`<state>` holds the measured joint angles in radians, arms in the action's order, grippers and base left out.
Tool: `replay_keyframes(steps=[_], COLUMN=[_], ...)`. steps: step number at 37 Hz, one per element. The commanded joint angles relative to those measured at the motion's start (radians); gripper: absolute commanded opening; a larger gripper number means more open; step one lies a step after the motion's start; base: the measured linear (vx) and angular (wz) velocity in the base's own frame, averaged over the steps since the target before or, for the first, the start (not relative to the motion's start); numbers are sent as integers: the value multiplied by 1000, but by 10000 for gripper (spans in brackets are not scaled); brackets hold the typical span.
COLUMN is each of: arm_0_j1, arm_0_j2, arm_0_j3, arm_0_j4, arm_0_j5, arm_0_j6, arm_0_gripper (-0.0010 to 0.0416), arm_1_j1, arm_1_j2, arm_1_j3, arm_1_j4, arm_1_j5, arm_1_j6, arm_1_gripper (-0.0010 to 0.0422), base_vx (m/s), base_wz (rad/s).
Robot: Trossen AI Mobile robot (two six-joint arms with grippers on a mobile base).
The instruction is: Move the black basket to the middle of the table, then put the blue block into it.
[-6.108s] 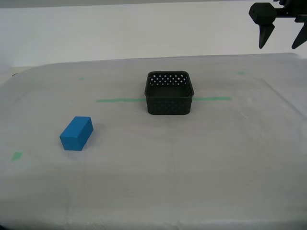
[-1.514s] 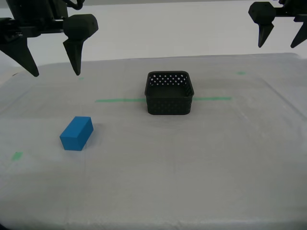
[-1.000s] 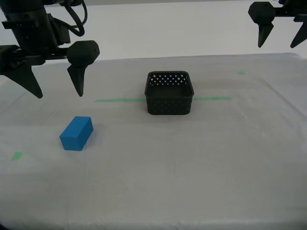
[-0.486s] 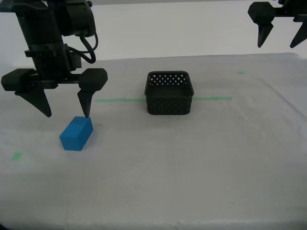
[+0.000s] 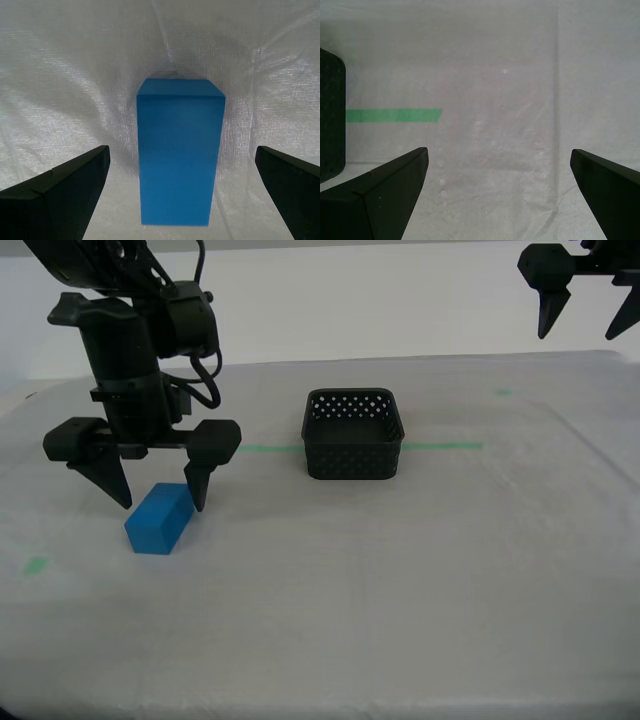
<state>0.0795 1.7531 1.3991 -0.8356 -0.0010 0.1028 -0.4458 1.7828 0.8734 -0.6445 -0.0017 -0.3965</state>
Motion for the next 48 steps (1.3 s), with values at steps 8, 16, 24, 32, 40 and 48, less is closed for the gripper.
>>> replay_keyframes(steps=[8,16,24,32,40,48], arm_0_j1=[1,1,1,1,1,1], arm_0_j2=[0,0,0,0,0,0], arm_0_j3=[0,0,0,0,0,0], arm_0_j4=[7,9,14,18,20,21], arm_0_j5=[-1,-1,-1,-1,-1,-1], arm_0_j6=[0,1,1,0,1,1], arm_0_gripper=[399,398,398,398,399,399], arm_1_j1=[2,3,9,13,14,16], arm_1_j2=[31,31,31,31,31,31], arm_1_j3=[-12,-44,-70,-76,-76,-77], arm_1_j4=[55,124,151,153,159,159], arm_1_j5=[2,2,2,1,2,1], arm_1_j6=[23,24,23,23,23,24], arm_1_gripper=[401,401,400,400,400,372], base_vx=[0,0,0,0,0,0], base_wz=[0,0,0,0,0,0])
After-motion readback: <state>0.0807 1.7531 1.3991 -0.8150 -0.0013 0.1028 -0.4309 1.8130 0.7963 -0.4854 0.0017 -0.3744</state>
